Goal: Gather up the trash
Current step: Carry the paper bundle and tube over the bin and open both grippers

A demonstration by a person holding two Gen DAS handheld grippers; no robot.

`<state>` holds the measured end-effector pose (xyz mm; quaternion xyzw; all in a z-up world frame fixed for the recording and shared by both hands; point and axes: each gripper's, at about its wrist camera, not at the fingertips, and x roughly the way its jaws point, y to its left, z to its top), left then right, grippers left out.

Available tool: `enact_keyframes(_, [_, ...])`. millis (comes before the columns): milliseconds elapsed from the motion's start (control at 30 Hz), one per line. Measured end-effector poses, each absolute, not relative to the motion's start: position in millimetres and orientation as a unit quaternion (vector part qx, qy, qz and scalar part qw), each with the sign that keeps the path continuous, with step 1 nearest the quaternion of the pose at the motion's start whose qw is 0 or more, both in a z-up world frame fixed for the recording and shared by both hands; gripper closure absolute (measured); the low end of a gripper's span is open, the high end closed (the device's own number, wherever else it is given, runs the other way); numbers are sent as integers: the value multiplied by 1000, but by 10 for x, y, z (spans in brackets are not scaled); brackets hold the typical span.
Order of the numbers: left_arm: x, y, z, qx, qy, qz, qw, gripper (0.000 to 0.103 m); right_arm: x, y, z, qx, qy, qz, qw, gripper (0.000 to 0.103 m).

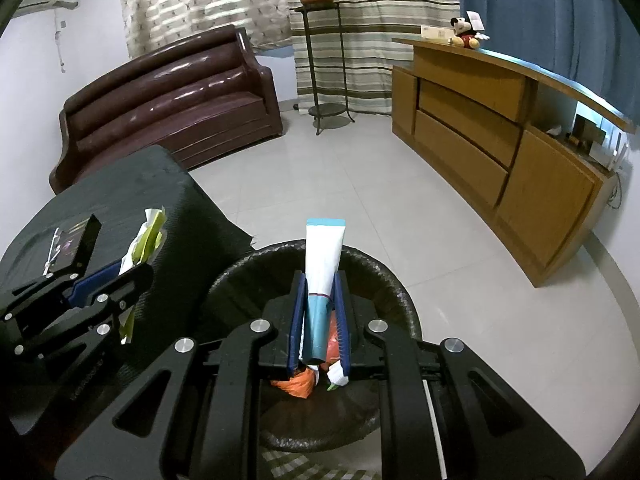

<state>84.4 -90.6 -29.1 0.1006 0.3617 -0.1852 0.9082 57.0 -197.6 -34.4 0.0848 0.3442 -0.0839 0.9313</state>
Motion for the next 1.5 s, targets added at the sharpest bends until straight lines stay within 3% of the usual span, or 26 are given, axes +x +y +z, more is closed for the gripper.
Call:
enact_keyframes(500, [959, -1133, -359, 108, 374, -177, 904, 81, 720, -2207, -456, 110, 348, -91, 927, 84])
enact_keyframes(567, [974, -1132, -368, 108, 378, -176, 903, 72, 714, -2237, -473, 117, 347, -94, 926, 74])
enact_keyframes(667, [978, -1126, -357, 105, 376, -173, 904, 58, 712, -2252, -486, 120, 347, -96, 925, 73])
enact_keyframes(900, [978, -1146, -364, 105, 376, -170, 905, 52, 683, -2241, -495, 121, 348, -101, 924, 71])
enact_keyframes(1133, [971, -1131, -364, 102, 373, -169, 906, 47, 639, -2244, -513, 125, 350, -112, 922, 56])
enact_keyframes(1500, [927, -953, -277, 87, 365, -161, 913, 46, 618, -2133, -459, 116, 351, -108, 923, 55])
